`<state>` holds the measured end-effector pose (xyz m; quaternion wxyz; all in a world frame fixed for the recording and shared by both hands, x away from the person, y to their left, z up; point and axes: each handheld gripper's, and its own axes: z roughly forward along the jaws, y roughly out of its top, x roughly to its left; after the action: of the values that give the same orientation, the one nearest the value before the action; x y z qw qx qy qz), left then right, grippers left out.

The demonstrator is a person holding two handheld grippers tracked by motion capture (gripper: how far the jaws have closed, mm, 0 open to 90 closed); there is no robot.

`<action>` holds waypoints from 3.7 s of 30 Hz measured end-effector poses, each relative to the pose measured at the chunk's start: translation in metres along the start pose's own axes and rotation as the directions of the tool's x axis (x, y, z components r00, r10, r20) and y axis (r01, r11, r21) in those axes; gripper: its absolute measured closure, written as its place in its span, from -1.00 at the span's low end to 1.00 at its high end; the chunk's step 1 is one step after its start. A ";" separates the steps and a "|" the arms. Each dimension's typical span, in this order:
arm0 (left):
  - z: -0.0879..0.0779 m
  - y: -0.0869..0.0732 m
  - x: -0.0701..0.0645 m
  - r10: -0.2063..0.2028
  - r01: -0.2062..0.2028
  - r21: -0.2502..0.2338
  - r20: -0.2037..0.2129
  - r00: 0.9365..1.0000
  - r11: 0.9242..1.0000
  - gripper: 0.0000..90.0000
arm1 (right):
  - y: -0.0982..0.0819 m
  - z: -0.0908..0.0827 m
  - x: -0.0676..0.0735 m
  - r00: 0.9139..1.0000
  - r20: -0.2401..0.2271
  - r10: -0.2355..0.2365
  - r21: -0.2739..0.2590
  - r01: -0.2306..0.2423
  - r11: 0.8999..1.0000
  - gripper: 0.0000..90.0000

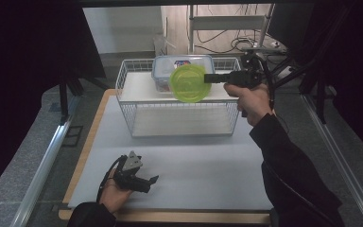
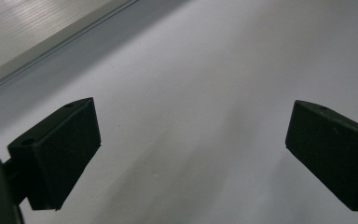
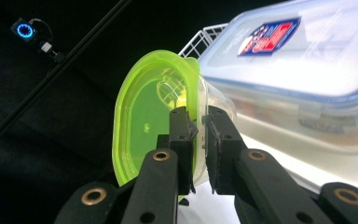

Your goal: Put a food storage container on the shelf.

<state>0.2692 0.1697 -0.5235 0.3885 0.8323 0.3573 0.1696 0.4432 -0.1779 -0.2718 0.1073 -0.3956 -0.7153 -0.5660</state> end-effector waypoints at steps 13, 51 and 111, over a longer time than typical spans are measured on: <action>-0.001 0.000 0.000 -0.001 0.001 -0.002 0.005 1.000 1.000 -0.93 | 0.027 0.007 0.002 0.999 0.042 0.000 -0.039 0.001 0.999 0.80; -0.002 0.000 0.002 -0.012 0.012 -0.016 0.022 1.000 1.000 -0.95 | 0.084 0.033 -0.011 0.984 0.168 0.056 -0.096 -0.040 0.995 0.80; 0.000 -0.001 0.001 -0.009 0.009 -0.011 0.034 0.999 1.000 -0.94 | 0.077 0.048 -0.027 0.968 0.239 -0.078 -0.040 0.091 0.995 -0.49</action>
<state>0.2692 0.1709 -0.5237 0.3999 0.8312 0.3535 0.1555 0.5285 -0.1434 -0.2482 -0.0131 -0.4321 -0.7246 -0.5368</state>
